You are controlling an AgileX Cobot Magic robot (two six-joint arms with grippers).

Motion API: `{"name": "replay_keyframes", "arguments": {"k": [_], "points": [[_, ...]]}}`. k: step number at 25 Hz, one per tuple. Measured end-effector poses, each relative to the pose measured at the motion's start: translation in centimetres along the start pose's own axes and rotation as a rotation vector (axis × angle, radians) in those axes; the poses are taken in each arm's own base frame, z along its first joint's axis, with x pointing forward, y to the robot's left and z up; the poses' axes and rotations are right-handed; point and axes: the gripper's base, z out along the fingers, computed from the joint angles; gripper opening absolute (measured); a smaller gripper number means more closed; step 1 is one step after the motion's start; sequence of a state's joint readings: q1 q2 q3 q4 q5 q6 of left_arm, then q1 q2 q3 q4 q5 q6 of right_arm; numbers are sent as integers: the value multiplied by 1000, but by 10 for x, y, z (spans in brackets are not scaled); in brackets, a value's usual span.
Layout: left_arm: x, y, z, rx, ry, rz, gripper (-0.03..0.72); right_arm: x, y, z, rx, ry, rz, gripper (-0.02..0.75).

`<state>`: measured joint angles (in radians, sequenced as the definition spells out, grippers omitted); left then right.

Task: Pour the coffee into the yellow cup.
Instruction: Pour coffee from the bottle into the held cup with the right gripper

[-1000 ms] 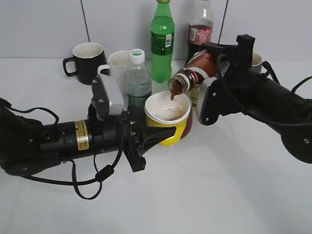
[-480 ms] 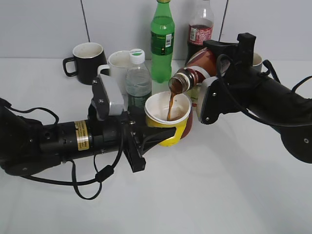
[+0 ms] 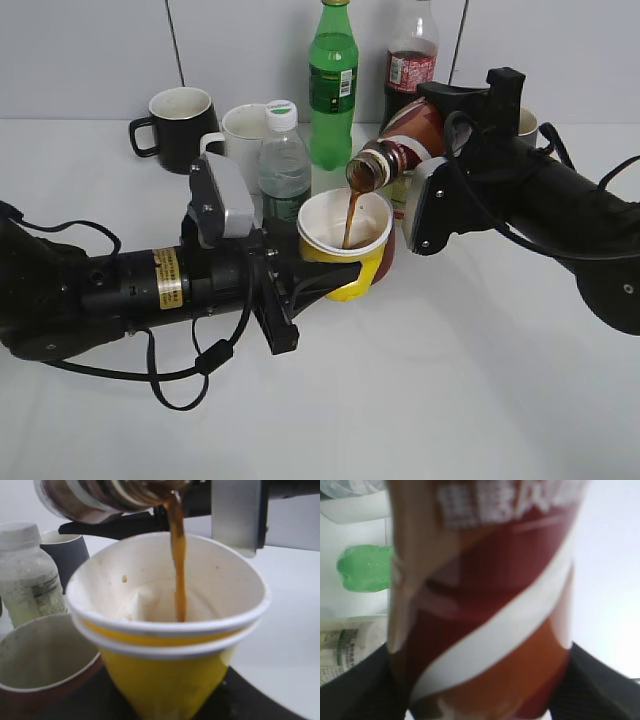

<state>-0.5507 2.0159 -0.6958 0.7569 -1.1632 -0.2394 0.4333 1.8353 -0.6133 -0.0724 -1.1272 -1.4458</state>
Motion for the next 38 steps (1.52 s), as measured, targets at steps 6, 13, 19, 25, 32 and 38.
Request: {"name": "replay_keyframes", "arguments": {"k": [6, 13, 19, 25, 32, 38], "points": [[0, 0, 0, 1, 0, 0, 276, 0, 0, 0, -1, 1, -1, 510], [0, 0, 0, 1, 0, 0, 276, 0, 0, 0, -1, 1, -1, 510], [0, 0, 0, 1, 0, 0, 276, 0, 0, 0, 0, 4, 2, 510], [-1, 0, 0, 5, -9, 1, 276, 1, 0, 0, 1, 11, 101, 510], [-1, -1, 0, 7, -13, 2, 276, 3, 1, 0, -8, 34, 241, 510], [-1, -1, 0, 8, -13, 2, 276, 5, 1, 0, -1, 52, 361, 510]]}}
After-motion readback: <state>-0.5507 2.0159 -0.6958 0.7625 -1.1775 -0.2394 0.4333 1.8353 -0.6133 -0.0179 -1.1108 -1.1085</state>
